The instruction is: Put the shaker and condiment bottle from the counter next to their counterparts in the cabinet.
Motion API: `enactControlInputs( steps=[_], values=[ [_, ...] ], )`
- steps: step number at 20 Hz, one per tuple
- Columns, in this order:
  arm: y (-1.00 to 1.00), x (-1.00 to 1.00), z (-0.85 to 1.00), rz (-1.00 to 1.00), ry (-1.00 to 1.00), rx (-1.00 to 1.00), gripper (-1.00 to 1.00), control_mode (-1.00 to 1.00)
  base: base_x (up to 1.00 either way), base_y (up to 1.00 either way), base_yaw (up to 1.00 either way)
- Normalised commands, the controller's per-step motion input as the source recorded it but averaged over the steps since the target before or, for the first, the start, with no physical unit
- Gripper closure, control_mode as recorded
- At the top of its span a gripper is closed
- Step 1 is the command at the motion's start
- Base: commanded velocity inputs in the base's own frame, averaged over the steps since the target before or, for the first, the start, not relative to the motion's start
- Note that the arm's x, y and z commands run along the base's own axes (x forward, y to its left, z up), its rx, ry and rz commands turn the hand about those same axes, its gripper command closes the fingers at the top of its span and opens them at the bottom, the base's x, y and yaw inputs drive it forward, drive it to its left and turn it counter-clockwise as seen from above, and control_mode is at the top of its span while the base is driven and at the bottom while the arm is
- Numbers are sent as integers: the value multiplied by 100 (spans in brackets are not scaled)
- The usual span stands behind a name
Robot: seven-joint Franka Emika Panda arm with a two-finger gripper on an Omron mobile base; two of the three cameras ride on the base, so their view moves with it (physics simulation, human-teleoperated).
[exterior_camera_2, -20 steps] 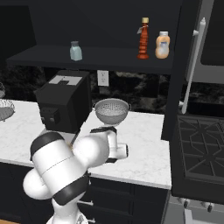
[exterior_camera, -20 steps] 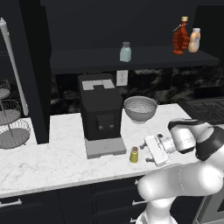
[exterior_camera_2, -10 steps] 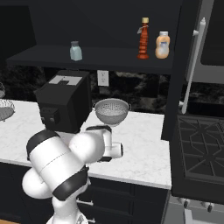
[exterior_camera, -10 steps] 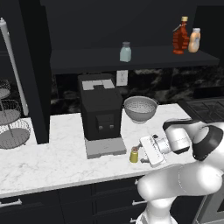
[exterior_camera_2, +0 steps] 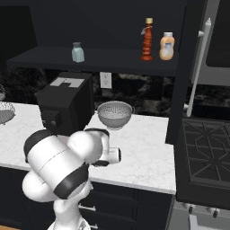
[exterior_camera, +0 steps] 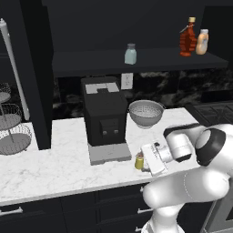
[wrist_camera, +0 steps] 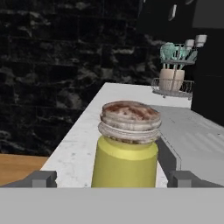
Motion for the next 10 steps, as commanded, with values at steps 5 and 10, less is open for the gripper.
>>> enactControlInputs(
  steps=[5,10],
  values=[
    [29,0,-13,0,0,0,100,-100,0,0,0],
    [2,1,0,0,0,0,100,-100,0,0,0]
  ],
)
